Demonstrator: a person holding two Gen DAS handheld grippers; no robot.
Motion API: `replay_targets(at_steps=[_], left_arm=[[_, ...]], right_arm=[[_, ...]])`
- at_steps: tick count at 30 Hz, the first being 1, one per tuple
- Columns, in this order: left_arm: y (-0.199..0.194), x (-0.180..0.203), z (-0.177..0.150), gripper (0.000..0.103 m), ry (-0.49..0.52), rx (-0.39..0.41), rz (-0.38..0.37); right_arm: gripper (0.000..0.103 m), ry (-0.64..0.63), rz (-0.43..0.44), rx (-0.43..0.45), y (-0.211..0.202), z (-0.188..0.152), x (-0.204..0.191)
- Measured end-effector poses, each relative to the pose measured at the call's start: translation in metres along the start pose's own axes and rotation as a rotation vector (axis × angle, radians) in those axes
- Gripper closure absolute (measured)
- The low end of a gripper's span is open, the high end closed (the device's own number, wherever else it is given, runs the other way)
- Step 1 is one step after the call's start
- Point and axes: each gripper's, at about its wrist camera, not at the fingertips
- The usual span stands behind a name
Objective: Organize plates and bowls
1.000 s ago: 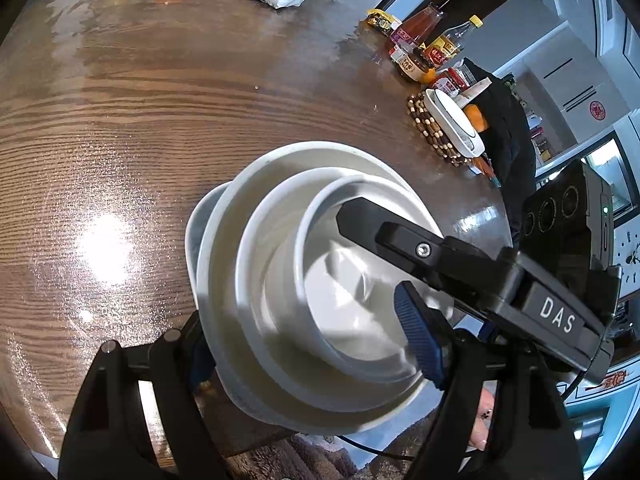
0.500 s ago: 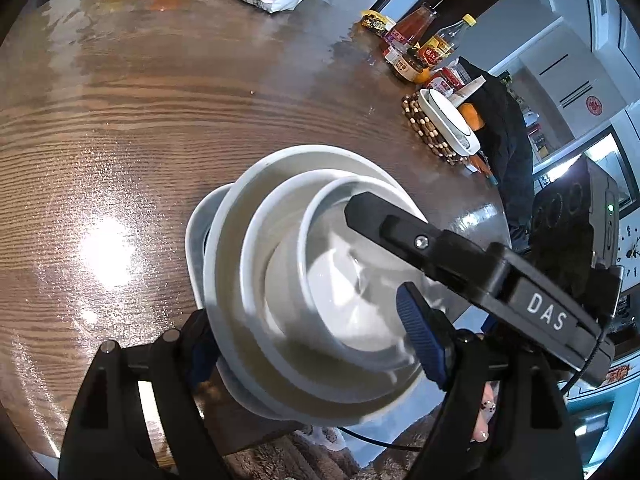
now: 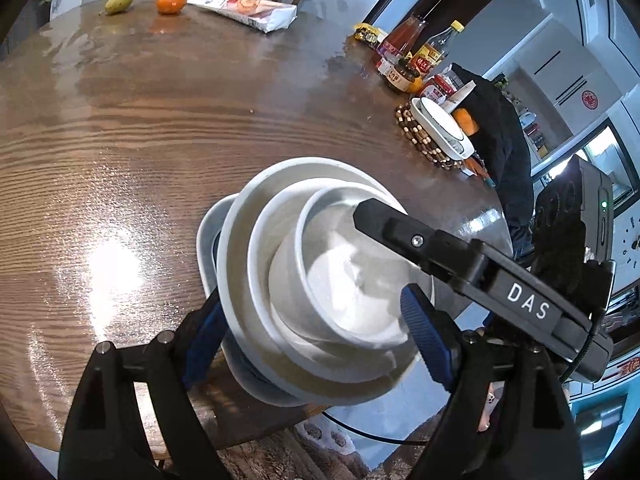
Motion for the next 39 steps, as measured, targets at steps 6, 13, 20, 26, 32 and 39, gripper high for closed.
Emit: replay_targets(at_steps=[6, 13, 20, 26, 32, 39], left_arm=[[-0.014, 0.001, -0.003, 0.016, 0.018, 0.053, 0.003], [-0.025, 0.007, -0.007, 0.016, 0.05, 0.1, 0.011], [-0.041, 0.014, -0.018, 0.006, 0.109, 0.184, 0.044], [-0.049, 0.012, -0.028, 0.005, 0.128, 0.222, 0.077], [-0.059, 0.011, -0.047, 0.001, 0.196, 0.312, 0.187], [-0.056, 0.0, -0.068, 0.001, 0.227, 0.354, 0.316]], right_arm=[[0.031, -0.02, -0.019, 0.027, -0.007, -0.001, -0.003], [0.031, -0.06, -0.051, 0.061, -0.015, -0.003, -0.009], [0.03, -0.096, -0.079, 0.095, -0.025, -0.007, -0.014], [0.03, -0.125, -0.094, 0.108, -0.031, -0.015, -0.018], [0.03, -0.188, -0.131, 0.161, -0.046, -0.026, -0.022], [0.02, -0.273, -0.177, 0.241, -0.06, -0.043, -0.023]])
Point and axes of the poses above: each gripper's, at about its wrist camera, not at the fingertips, and y roughly the way its jaws point, x to its right, z to its top, and after that the axes turned 7 degrees about x, right-handed
